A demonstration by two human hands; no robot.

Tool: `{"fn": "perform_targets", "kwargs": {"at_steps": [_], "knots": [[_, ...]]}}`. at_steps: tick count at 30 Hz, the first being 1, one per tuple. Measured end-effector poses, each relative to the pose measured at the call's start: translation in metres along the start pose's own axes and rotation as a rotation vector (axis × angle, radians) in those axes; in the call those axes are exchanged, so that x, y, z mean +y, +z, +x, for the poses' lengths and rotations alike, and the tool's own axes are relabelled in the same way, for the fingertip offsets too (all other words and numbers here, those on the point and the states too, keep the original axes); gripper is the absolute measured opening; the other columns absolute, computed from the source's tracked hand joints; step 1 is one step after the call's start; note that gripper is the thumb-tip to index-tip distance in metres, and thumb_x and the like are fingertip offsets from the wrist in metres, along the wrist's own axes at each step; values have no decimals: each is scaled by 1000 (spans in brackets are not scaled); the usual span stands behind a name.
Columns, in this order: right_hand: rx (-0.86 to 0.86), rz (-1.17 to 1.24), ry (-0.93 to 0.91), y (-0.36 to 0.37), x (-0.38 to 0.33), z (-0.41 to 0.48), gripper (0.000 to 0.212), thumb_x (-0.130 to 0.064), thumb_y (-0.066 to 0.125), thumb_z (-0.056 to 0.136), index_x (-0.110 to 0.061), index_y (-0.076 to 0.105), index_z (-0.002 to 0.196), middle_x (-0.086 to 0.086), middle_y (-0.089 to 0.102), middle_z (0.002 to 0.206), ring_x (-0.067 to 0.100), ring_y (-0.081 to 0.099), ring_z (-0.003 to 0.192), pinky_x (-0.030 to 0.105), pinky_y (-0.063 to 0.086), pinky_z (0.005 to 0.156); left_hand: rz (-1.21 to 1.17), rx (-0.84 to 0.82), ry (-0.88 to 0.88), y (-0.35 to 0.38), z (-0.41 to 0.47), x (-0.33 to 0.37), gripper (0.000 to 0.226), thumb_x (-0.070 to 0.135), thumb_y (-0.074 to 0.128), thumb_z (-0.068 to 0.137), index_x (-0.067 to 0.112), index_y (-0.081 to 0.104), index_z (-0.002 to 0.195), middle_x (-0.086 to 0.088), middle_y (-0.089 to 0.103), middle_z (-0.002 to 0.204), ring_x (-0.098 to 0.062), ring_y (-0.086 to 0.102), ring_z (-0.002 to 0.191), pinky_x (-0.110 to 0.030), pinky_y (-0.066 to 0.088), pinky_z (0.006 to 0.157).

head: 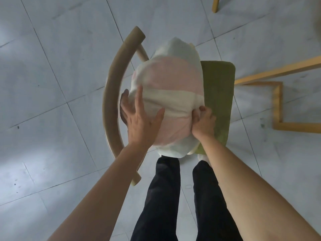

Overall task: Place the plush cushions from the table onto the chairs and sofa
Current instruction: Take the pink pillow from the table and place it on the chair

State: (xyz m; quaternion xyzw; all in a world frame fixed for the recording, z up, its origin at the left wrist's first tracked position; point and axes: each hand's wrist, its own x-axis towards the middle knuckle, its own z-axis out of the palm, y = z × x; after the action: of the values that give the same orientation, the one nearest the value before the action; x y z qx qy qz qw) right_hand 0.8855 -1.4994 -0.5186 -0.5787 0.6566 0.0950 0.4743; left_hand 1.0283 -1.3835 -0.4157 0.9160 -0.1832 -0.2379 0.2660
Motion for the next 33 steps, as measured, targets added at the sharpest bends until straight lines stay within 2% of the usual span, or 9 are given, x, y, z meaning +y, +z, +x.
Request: {"fn": "perform_targets", "kwargs": {"at_steps": [2,5,10,14,18,21,23,27,33], "knots": [[-24,95,53,-6,4,5,58,-54,44,105,-22,33,153,19,40,153,42,46,136,47,39,110,-129,-74,-132,-3,5,7,102,47,79,84,35,12,160,-11,12,166,-24,26,150,-41,33,110],[-110,137,-24,-13,4,-10,69,-57,35,107,-25,14,163,8,37,164,36,43,145,41,34,113,-110,-117,-126,-14,10,15,89,37,75,89,34,22,160,0,47,153,-25,52,133,-34,42,104],[-192,224,-204,1,-6,-53,60,-55,25,109,-31,18,164,-7,39,165,23,43,147,29,30,107,17,67,-61,-51,-2,19,74,36,76,88,34,39,153,6,49,145,-12,50,128,-21,34,97],[-370,239,-169,24,-9,-61,52,-43,24,113,-34,19,164,-11,38,165,19,39,149,24,26,108,120,114,-16,-58,-11,14,82,36,77,85,23,36,155,-6,39,150,-26,44,135,-32,37,105],[-288,254,-146,17,-2,-50,55,-50,26,111,-29,33,161,-7,45,161,18,40,149,31,29,117,398,218,377,-46,-15,25,64,30,69,91,11,48,148,-25,40,155,-44,37,144,-58,37,114],[-268,240,-195,-1,0,-47,55,-50,31,110,-25,36,160,-5,44,161,15,39,148,22,26,109,443,73,718,-31,0,55,51,16,62,95,12,54,145,-26,41,156,-45,34,148,-63,28,118],[-267,186,-210,-9,2,-45,58,-49,30,110,-21,32,161,-3,38,165,16,34,152,20,22,111,577,-58,819,-18,18,68,50,23,52,99,16,51,148,-24,34,161,-43,27,152,-64,20,121],[-188,63,-222,-9,6,-39,64,-52,27,110,-20,21,165,1,27,171,19,24,157,32,20,121,889,-213,662,-14,63,46,59,46,31,107,23,27,160,-20,7,170,-38,4,158,-64,4,124],[-12,162,-368,10,-43,-40,73,-62,26,104,-25,13,166,8,4,175,24,8,161,39,14,127,882,-178,685,-27,63,10,55,43,30,108,23,28,160,-21,17,168,-38,14,156,-62,13,123]]}}
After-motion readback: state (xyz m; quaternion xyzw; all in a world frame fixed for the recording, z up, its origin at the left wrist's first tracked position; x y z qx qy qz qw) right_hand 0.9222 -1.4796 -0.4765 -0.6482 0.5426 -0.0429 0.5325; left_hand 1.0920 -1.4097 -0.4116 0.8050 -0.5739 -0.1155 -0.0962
